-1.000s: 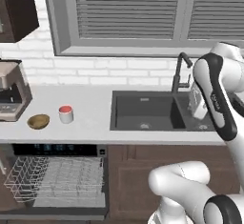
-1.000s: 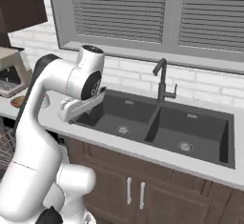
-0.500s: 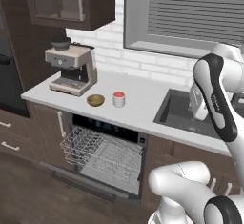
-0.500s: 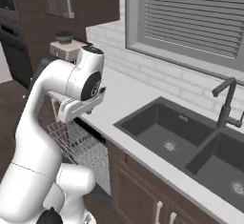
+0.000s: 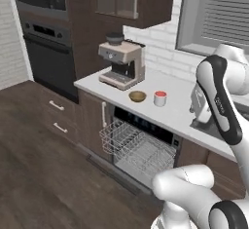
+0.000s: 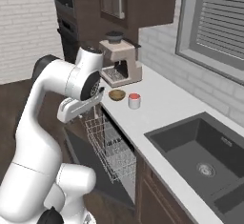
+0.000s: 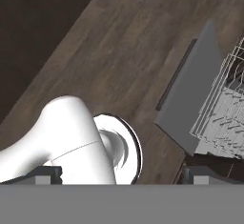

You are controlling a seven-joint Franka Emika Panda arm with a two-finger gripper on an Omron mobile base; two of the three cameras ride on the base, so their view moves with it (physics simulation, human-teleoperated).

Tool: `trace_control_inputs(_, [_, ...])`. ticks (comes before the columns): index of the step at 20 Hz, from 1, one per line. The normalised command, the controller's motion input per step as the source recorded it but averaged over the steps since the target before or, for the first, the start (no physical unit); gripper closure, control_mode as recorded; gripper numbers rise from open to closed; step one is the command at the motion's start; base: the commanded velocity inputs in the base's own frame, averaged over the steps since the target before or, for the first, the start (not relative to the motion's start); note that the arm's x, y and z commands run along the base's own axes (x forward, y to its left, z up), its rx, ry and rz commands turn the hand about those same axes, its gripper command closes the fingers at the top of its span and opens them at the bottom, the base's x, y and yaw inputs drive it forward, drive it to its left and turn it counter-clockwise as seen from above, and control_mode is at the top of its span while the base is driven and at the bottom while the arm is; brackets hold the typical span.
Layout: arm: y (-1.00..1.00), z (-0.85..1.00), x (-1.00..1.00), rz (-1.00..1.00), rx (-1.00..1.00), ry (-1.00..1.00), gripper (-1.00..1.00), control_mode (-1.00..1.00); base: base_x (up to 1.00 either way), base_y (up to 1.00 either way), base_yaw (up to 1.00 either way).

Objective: Pick up the cup and bowl from the counter, place them in the dishwasher, and close the dishwasher door.

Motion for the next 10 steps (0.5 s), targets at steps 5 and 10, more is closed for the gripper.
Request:
trace_control_inputs(5, [0.0,0.0,0.0,0.0,0.0,0.0,-1.0,1.0,0.01,-0.28,0.25])
trace_control_inputs(10, [0.0,0.0,0.0,0.0,0.0,0.0,-1.0,1.0,-0.01,-0.39,0.22])
